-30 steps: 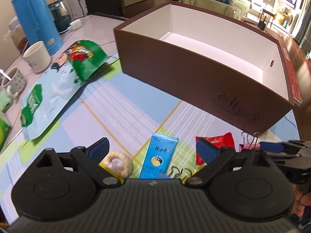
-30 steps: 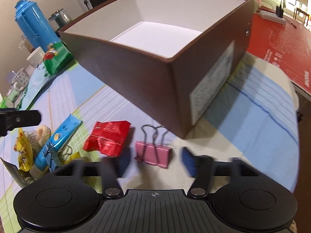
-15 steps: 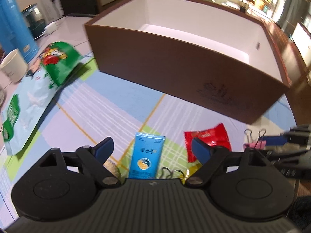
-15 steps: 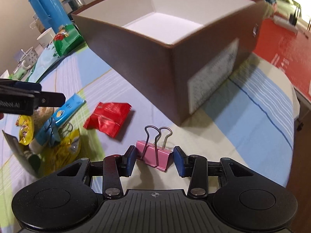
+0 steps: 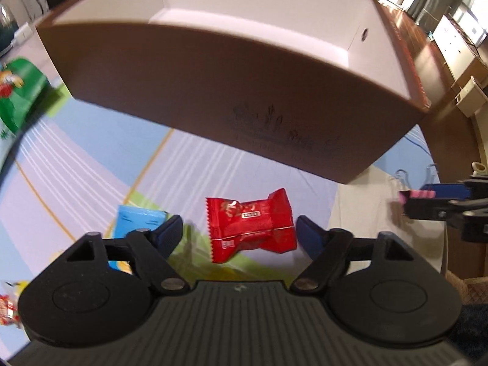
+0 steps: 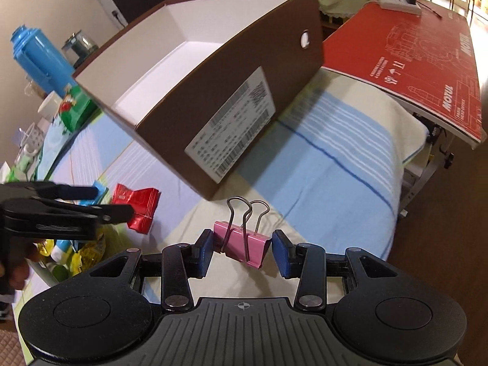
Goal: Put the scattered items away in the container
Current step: 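Grasp the pink binder clip with the right tool while the left tool grasps the red candy, then carry the pink clip and red candy with both tools over the brown box, then open the left tool to drop the red candy while the right tool releases the clip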
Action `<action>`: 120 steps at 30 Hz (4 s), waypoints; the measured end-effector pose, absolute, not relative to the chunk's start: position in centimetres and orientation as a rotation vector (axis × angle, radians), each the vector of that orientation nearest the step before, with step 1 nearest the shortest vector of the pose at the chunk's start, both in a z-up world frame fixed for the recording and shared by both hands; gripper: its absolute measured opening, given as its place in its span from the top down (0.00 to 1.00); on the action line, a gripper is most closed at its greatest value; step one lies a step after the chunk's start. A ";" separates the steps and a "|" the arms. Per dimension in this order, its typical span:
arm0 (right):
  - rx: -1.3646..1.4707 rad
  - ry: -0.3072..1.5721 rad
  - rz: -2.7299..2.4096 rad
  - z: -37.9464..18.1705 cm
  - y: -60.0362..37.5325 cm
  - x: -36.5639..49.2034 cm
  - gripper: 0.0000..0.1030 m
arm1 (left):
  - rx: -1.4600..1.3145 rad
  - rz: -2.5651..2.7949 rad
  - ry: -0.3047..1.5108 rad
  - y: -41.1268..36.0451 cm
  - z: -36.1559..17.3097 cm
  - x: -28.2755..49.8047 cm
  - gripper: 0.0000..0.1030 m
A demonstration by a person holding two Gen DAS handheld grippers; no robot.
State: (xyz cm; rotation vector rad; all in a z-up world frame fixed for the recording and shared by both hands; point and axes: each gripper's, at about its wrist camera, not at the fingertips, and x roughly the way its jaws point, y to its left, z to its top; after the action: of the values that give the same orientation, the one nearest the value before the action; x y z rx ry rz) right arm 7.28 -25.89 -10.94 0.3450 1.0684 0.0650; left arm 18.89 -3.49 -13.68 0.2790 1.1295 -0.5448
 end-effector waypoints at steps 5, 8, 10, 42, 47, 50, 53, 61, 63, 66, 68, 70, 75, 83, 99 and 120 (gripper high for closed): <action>0.355 1.063 0.083 -10.8 -26.6 6.9 0.60 | 0.312 -0.533 1.108 -4.4 -14.8 18.3 0.39; 0.355 1.061 0.096 -10.7 -26.9 6.6 0.60 | 0.332 -0.548 1.085 -4.9 -14.8 17.5 0.45; 0.348 1.057 0.107 -10.6 -27.1 6.4 0.60 | 0.346 -0.555 1.071 -5.2 -14.7 17.0 0.63; 0.066 0.895 0.606 4.0 -31.9 18.0 0.60 | 0.474 -0.457 0.821 -7.1 4.0 16.7 0.68; 0.007 0.905 0.654 4.1 -30.2 23.3 0.60 | 0.497 -0.438 0.854 -9.6 3.6 21.2 0.68; -0.012 0.941 0.667 3.0 -29.3 26.1 0.60 | 0.512 -0.426 0.874 -11.1 3.4 23.9 0.68; -0.042 0.981 0.681 1.9 -28.9 28.4 0.60 | 0.523 -0.417 0.913 -11.8 2.3 26.2 0.68; -0.144 1.079 0.732 -0.8 -28.8 32.3 0.60 | 0.587 -0.405 0.985 -12.6 -1.2 29.9 0.68; -0.164 1.107 0.744 -1.8 -28.7 33.0 0.60 | 0.604 -0.402 1.001 -12.7 -2.1 30.7 0.68; -0.176 1.149 0.747 -3.7 -28.5 33.9 0.60 | 0.592 -0.394 1.041 -12.6 -3.8 32.1 0.68; -0.181 1.175 0.753 -4.9 -28.3 34.3 0.60 | 0.592 -0.391 1.061 -12.5 -5.0 32.8 0.68; -0.187 1.200 0.759 -6.0 -28.2 34.7 0.60 | 0.595 -0.392 1.078 -12.3 -5.9 33.4 0.68; -0.207 1.249 0.762 -7.9 -28.2 35.8 0.60 | 0.604 -0.408 1.101 -12.1 -7.0 34.8 0.68; -0.229 1.296 0.764 -9.8 -27.8 37.0 0.60 | 0.651 -0.463 1.116 -12.5 -8.8 36.4 0.68; -0.191 1.298 0.721 -11.0 -26.8 37.0 0.60 | 0.666 -0.559 1.141 -13.1 -11.9 38.9 0.65; -0.352 1.198 0.655 -9.6 -24.0 33.6 0.11 | 0.694 -0.530 1.097 -12.4 -10.8 39.7 0.13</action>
State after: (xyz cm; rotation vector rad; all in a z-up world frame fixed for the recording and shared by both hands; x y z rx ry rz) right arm 33.58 -23.95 -9.62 -0.3524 1.1985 0.6553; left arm 39.70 -12.44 -10.81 0.6936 1.0965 -0.5303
